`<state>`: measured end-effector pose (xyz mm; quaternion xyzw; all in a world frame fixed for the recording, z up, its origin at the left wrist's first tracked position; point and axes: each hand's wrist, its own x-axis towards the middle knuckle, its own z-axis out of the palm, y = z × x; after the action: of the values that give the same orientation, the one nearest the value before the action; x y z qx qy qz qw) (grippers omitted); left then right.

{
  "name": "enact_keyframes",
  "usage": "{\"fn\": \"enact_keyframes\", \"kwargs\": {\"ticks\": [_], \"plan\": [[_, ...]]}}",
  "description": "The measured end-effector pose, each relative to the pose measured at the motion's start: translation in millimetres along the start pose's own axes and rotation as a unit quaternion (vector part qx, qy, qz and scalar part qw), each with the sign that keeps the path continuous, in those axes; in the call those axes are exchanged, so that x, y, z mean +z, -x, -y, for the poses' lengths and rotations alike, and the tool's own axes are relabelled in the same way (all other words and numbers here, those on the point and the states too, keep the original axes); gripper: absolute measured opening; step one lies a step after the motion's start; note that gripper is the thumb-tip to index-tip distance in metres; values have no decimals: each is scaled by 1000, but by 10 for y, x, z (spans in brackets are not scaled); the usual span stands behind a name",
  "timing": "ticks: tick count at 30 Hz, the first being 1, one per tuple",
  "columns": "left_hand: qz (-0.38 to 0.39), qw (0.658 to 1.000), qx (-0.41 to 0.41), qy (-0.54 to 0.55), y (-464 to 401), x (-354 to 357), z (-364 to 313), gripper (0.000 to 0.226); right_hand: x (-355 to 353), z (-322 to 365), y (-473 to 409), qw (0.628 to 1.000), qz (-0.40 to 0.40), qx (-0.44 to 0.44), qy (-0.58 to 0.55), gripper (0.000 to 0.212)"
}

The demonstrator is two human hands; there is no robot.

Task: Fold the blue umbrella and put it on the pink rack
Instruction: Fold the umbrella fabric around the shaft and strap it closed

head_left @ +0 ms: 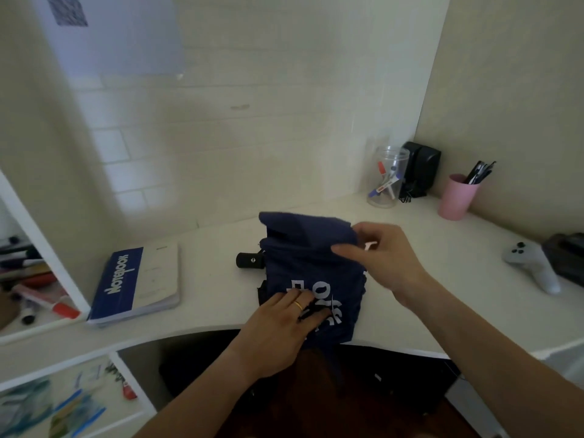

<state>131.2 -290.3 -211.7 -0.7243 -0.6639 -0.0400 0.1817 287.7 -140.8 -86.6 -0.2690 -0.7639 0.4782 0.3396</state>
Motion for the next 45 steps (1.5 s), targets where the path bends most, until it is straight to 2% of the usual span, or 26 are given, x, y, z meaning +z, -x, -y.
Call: {"fn": "enact_keyframes", "kwargs": {"ticks": [2,5,9,14,17,19,20,21,22,24,25,26,30,33,36,39,42,45], "plan": [[-5,1000,-13,7,18,0,-28,52,12,-132,226,999,26,-18,15,9],[-29,999,-32,33,64,13,-33,49,30,-447,499,990,85,-39,104,12],[-98,985,-70,121,143,35,-60,22,47,-800,672,986,110,-9,128,21],[-72,949,-178,250,200,24,-20,49,80,-855,533,978,120,12,168,36],[-49,943,-207,257,174,-20,-8,42,105,-727,424,975,140,32,172,44],[-33,927,-232,294,179,-56,-9,37,145,-654,348,980,122,53,145,50],[-27,910,-250,329,182,-80,1,32,162,-655,301,982,105,63,144,56],[-32,873,-281,398,185,-125,15,25,180,-659,261,980,90,67,163,59],[-43,803,-317,502,182,-177,39,21,194,-688,231,975,86,62,193,55],[-81,635,-355,682,150,-288,68,32,199,-766,221,966,99,39,234,43],[-107,593,-362,711,132,-334,96,38,185,-818,226,965,104,29,238,40],[-128,575,-374,716,116,-370,118,40,166,-875,235,966,108,20,235,38],[-117,600,-393,687,96,-433,77,49,138,-981,282,972,100,-4,212,35],[-132,581,-404,694,91,-462,44,41,175,-1039,314,981,72,-17,177,25],[-120,594,-408,683,26,-477,-3,34,220,-1105,323,988,52,-14,141,15],[-123,604,-406,675,45,-405,16,25,222,-1112,334,995,57,10,80,26],[-129,605,-428,659,110,-381,83,19,196,-1083,338,998,47,45,17,20],[-115,634,-428,633,121,-371,86,21,202,-1085,318,997,14,69,-15,34]]}}
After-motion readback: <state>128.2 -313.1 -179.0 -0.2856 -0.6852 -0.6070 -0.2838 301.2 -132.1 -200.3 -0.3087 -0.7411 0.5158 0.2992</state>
